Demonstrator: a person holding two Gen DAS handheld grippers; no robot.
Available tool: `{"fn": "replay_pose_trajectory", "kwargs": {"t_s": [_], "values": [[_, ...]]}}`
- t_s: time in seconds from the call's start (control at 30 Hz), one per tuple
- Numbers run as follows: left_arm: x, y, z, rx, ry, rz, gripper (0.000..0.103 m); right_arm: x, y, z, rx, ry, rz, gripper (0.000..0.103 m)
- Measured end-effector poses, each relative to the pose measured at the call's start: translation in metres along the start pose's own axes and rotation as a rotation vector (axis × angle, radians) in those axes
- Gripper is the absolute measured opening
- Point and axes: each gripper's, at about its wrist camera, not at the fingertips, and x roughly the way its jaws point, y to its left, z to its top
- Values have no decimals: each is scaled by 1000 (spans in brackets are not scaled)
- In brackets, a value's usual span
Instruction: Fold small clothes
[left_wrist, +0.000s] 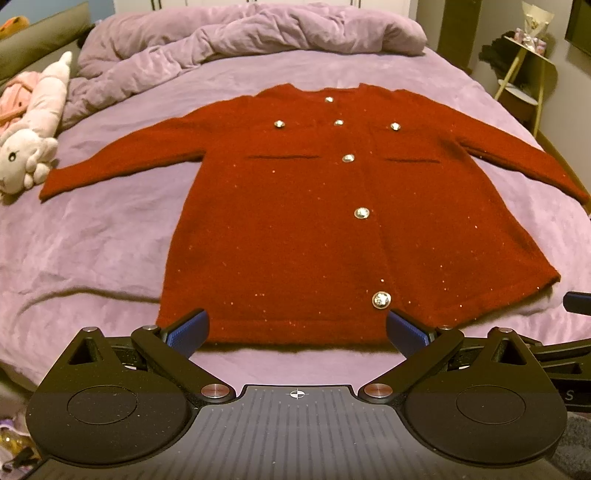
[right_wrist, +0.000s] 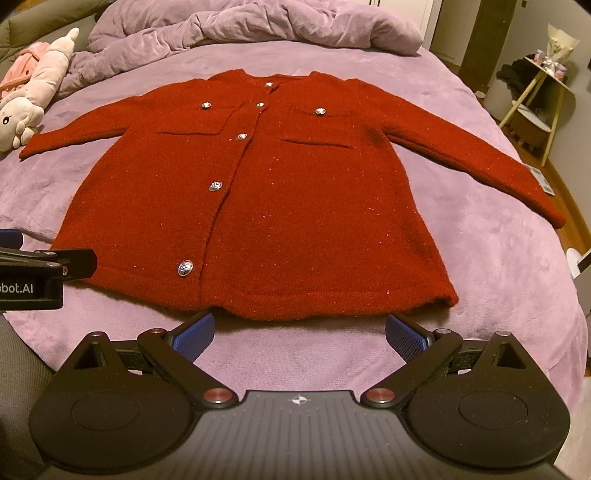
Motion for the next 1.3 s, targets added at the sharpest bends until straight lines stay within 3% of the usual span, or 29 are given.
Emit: {"fn": "replay_pose_trajectory", "kwargs": {"t_s": [1.3], "values": [[-3, 0, 1, -4, 1, 0, 103, -6, -2, 1, 6, -20, -5, 99]]}}
